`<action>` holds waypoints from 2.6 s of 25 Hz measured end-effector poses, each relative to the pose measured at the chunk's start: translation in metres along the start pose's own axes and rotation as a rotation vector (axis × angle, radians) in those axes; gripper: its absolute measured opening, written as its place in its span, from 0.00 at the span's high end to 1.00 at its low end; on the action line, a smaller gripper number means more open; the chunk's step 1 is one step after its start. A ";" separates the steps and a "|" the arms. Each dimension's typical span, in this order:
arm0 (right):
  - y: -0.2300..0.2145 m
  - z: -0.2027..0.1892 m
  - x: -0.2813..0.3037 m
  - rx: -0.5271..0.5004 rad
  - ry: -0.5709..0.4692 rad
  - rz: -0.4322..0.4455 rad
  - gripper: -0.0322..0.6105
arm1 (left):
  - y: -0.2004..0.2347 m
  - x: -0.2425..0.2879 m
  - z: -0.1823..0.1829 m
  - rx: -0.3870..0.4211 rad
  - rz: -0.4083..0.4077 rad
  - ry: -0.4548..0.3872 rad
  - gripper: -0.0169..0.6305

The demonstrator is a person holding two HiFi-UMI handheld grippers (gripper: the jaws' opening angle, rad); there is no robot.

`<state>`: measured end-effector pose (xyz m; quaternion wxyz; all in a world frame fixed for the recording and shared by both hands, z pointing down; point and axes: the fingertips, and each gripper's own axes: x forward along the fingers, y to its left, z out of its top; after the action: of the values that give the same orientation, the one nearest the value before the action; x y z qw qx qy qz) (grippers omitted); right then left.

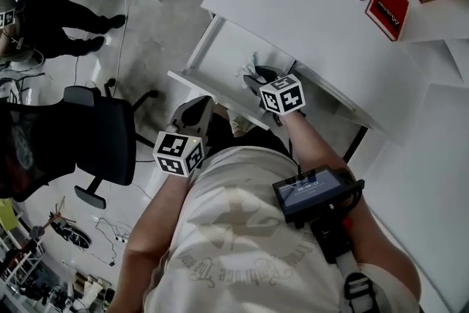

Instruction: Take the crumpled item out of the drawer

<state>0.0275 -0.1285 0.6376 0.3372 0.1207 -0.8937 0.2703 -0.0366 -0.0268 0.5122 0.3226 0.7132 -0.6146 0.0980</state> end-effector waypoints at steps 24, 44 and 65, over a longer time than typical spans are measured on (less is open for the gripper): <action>0.052 0.071 -0.071 -0.067 -0.212 0.006 0.68 | -0.015 -0.001 0.052 0.095 -0.096 -0.078 0.94; 0.064 0.069 -0.149 -0.067 -0.368 -0.013 0.68 | -0.048 -0.011 0.046 0.135 -0.183 -0.062 0.94; 0.074 0.044 -0.153 -0.087 -0.385 -0.005 0.68 | -0.055 -0.019 0.029 0.175 -0.165 -0.059 0.94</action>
<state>0.0882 -0.0873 0.4783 0.1655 0.1578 -0.9522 0.2025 0.0036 -0.0259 0.4610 0.2480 0.7893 -0.5521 0.1035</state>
